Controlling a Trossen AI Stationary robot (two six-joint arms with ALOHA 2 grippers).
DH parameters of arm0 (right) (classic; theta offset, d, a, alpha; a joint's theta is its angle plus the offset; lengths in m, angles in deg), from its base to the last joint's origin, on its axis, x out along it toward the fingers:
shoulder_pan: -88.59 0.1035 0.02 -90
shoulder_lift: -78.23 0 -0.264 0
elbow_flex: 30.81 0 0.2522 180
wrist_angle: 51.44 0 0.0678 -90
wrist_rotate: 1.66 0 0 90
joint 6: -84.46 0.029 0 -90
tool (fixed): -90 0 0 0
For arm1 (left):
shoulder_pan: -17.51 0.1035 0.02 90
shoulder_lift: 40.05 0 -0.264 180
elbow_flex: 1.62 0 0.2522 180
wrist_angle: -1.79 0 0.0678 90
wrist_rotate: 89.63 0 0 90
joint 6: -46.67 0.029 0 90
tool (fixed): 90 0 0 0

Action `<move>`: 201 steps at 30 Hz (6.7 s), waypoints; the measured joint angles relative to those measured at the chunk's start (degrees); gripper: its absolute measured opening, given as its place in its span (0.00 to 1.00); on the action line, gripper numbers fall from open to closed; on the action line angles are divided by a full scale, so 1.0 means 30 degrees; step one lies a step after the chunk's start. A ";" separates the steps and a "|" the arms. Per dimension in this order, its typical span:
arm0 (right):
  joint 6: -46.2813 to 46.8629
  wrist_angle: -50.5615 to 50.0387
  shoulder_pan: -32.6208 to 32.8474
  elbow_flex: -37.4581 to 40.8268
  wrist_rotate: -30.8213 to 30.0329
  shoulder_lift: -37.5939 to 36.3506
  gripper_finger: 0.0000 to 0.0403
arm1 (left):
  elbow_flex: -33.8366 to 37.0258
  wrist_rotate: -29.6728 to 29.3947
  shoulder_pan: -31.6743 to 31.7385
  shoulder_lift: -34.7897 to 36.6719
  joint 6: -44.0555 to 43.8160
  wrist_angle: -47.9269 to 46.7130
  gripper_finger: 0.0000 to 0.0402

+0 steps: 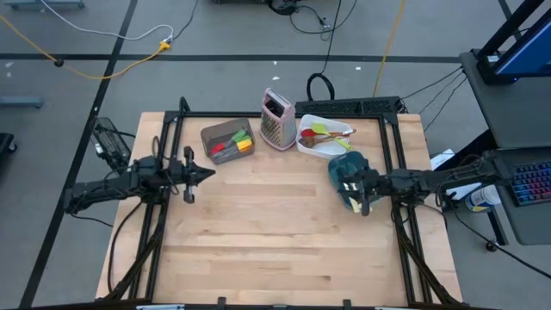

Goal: Pick & Place Kitchen Items
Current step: Return to Home Position

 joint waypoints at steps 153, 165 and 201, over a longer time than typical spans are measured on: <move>-0.1607 -0.1395 -0.0007 0.3231 0.2990 -0.7503 0.40 | -0.0013 -0.1027 0.0012 -0.0036 -0.0786 -0.0226 0.06; -0.1607 -0.1395 0.0000 0.3223 0.2990 -0.7503 0.40 | -0.0013 -0.1028 0.0012 -0.0041 -0.0785 -0.0223 0.06; -0.1609 -0.1395 -0.0005 0.3223 0.2990 -0.7503 0.40 | -0.0020 -0.1027 0.0015 -0.0044 -0.0786 -0.0223 0.06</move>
